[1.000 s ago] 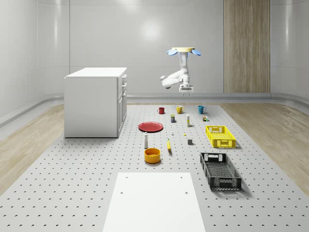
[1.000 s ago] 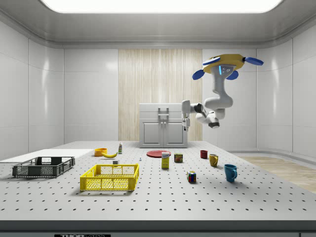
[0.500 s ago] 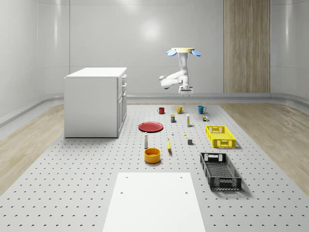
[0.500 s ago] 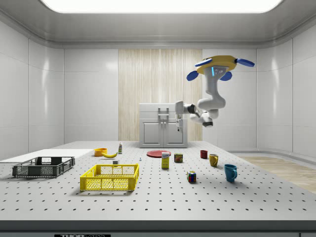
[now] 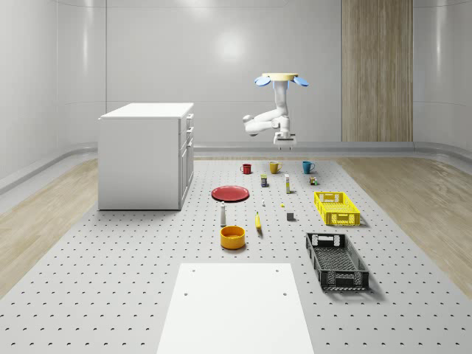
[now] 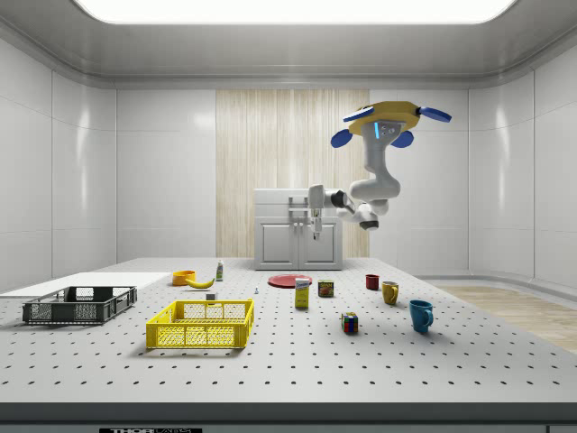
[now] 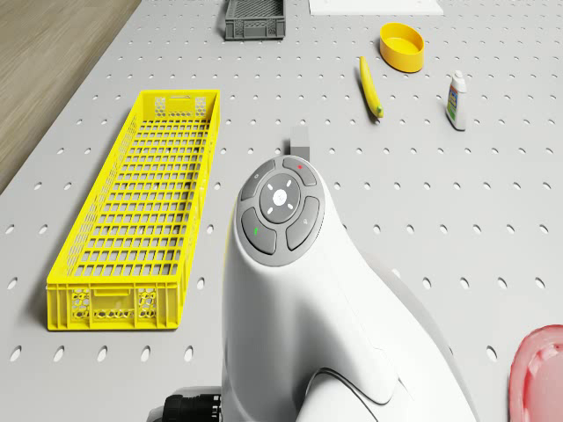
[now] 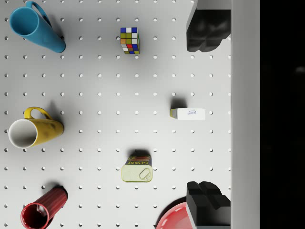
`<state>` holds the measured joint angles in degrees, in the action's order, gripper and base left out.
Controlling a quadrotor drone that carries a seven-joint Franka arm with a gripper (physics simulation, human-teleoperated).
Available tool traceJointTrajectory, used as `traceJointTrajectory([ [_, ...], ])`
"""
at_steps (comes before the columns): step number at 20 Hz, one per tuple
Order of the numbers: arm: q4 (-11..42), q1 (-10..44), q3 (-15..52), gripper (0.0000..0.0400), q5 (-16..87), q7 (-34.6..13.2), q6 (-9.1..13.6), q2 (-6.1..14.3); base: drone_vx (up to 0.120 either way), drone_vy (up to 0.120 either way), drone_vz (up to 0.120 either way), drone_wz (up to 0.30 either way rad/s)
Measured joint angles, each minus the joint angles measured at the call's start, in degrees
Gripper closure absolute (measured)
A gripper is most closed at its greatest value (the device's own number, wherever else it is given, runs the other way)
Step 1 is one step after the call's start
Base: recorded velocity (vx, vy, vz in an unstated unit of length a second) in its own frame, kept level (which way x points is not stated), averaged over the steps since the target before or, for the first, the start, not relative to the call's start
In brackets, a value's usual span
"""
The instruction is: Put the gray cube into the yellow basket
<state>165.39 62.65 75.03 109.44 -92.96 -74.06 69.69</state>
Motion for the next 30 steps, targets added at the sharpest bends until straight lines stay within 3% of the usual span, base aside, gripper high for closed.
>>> traceJointTrajectory([
  [10, -0.16, 0.75, 0.67, 0.0, -1.24, -0.7, -2.31, 2.5, 0.12, 0.0, -0.004, 0.0],
  [30, -0.42, 1.94, 1.69, 0.0, -3.28, -1.79, -6.33, 6.83, 0.12, 0.0, -0.094, 0.0],
])
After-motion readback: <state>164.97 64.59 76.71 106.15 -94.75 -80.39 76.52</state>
